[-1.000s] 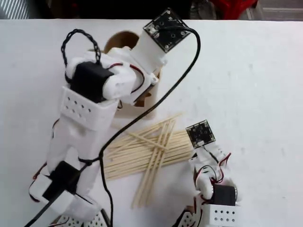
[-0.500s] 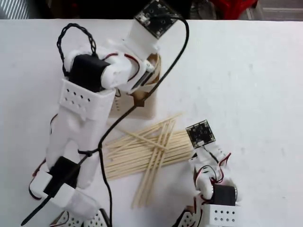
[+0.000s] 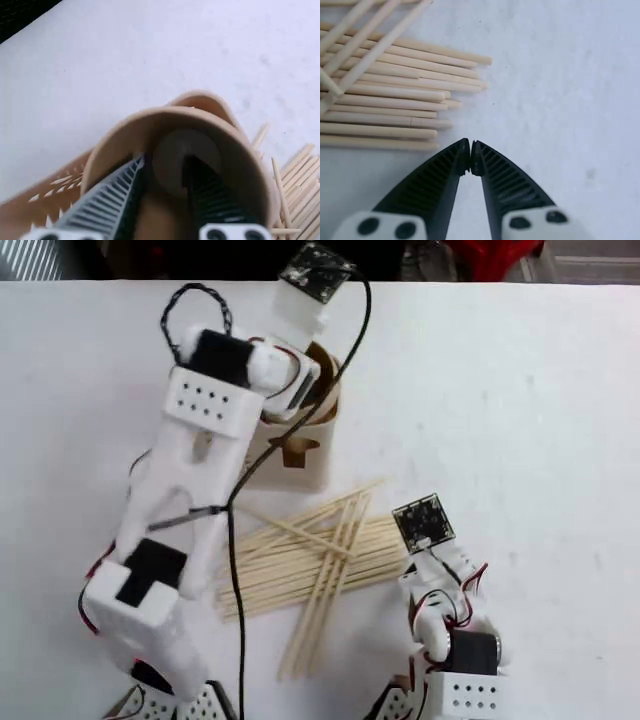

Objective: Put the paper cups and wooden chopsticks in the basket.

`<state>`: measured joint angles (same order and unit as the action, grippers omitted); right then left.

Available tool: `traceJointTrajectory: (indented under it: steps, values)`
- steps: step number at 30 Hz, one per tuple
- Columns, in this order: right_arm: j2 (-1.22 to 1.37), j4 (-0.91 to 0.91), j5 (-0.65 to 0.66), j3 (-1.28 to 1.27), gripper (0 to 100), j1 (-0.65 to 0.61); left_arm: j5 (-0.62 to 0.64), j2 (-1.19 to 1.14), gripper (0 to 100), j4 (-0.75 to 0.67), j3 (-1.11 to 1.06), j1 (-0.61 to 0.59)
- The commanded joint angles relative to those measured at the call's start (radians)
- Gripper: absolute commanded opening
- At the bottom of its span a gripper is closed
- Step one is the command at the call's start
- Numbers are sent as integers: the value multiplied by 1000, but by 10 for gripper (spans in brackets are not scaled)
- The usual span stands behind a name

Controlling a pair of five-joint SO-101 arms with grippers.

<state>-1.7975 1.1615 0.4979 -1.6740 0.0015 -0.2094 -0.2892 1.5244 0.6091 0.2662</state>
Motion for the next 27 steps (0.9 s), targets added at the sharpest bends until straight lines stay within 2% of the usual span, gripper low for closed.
traceJointTrajectory:
  steps: [1,5,10,12,15,18,21,24,27]
  values:
    - [-4,-19,8,-14,25,-8,9,-47,139,-12,28,4]
    - [-4,-19,8,-14,25,-8,9,-45,139,68,186,-1]
    - [-4,-19,8,-14,25,-5,12,-45,139,264,601,-25]
    - [-4,-19,8,-14,25,-4,18,-38,139,269,727,-77]
    - [-4,-19,8,-14,25,-4,48,27,139,267,772,-193]
    - [-4,-19,8,-14,25,-4,69,137,139,269,689,-338]
    - [-4,-19,8,-14,25,-4,68,314,139,269,488,-456]
    - [-4,-19,8,-14,25,-2,63,555,139,269,144,-544]
    - [-5,-19,8,-11,25,-2,-14,820,142,259,-292,-599]
